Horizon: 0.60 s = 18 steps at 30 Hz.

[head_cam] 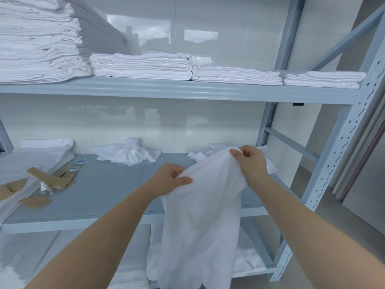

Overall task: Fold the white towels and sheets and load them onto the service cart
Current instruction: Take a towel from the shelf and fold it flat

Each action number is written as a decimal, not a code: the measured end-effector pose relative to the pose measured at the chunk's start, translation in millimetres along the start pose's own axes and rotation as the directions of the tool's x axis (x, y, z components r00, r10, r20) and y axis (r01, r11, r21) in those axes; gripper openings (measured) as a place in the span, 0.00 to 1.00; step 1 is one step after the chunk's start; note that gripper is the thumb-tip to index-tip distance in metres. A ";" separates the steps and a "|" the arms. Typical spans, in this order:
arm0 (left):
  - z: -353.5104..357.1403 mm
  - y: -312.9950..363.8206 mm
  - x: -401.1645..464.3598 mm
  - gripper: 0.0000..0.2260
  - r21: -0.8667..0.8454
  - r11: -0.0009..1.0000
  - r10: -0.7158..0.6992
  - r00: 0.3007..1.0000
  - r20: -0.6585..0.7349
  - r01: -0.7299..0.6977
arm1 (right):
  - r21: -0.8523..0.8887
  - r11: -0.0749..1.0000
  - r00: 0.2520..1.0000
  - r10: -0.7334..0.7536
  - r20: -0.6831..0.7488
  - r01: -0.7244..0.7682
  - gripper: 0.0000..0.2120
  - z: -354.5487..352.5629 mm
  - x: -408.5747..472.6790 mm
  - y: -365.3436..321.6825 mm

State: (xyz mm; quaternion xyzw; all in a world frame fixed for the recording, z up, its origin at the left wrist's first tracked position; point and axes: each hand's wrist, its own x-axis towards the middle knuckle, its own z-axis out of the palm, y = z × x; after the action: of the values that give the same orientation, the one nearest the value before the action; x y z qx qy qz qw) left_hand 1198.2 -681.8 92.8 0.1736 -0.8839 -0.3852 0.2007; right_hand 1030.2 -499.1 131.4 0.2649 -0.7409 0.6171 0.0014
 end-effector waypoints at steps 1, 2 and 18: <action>-0.6 -6.2 -2.2 0.20 -0.009 1.000 -0.011 1.000 0.009 0.011 | 0.010 1.000 0.999 0.021 -0.027 -0.021 0.12 -4.5 2.8 0.9; -0.9 -12.3 -4.1 0.21 -0.016 1.000 -0.022 1.000 0.014 0.022 | 0.012 0.999 0.998 0.042 -0.057 -0.041 0.12 -9.9 5.3 0.9; 21.7 86.5 34.4 0.06 -0.011 0.928 0.364 0.910 -0.198 -0.373 | -0.034 0.996 0.974 -0.079 0.211 0.088 0.22 -25.4 -4.8 -6.5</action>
State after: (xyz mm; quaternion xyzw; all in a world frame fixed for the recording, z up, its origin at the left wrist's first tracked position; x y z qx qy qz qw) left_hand 1144.9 -628.8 151.8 0.0353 -0.8674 -0.3432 0.3586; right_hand 1028.7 -474.6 141.8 0.3594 -0.7383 0.5690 -0.0450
